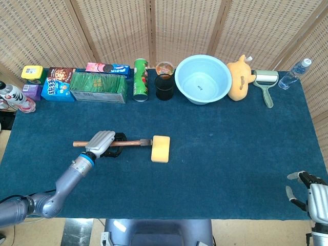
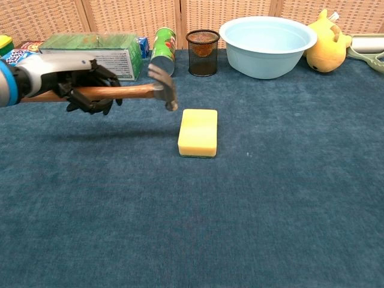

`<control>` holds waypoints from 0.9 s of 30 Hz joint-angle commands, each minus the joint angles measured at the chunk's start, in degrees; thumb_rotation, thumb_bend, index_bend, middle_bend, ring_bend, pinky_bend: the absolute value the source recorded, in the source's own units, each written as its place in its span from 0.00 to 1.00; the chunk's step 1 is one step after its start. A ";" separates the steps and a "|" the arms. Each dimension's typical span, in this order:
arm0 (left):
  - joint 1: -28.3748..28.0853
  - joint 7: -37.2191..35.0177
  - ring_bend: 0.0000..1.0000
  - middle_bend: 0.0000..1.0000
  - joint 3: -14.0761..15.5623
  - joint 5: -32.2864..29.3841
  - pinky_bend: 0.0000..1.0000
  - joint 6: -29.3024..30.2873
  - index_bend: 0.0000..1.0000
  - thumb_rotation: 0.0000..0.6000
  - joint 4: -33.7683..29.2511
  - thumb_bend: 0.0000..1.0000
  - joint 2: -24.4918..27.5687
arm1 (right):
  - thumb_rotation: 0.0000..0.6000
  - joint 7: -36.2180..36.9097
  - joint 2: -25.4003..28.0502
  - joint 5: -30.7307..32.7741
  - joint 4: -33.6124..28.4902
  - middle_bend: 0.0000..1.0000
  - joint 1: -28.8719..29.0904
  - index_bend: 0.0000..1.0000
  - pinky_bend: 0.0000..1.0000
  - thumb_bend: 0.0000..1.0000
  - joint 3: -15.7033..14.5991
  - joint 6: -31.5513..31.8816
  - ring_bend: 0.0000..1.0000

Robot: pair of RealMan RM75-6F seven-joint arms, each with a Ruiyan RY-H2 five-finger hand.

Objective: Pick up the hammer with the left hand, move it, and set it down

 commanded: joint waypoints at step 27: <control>7.23 -9.56 0.00 0.07 3.04 13.34 0.14 4.80 0.00 1.00 12.96 0.09 -3.12 | 1.00 -1.97 0.42 -0.39 -1.71 0.44 0.25 0.44 0.43 0.39 -0.06 0.18 0.47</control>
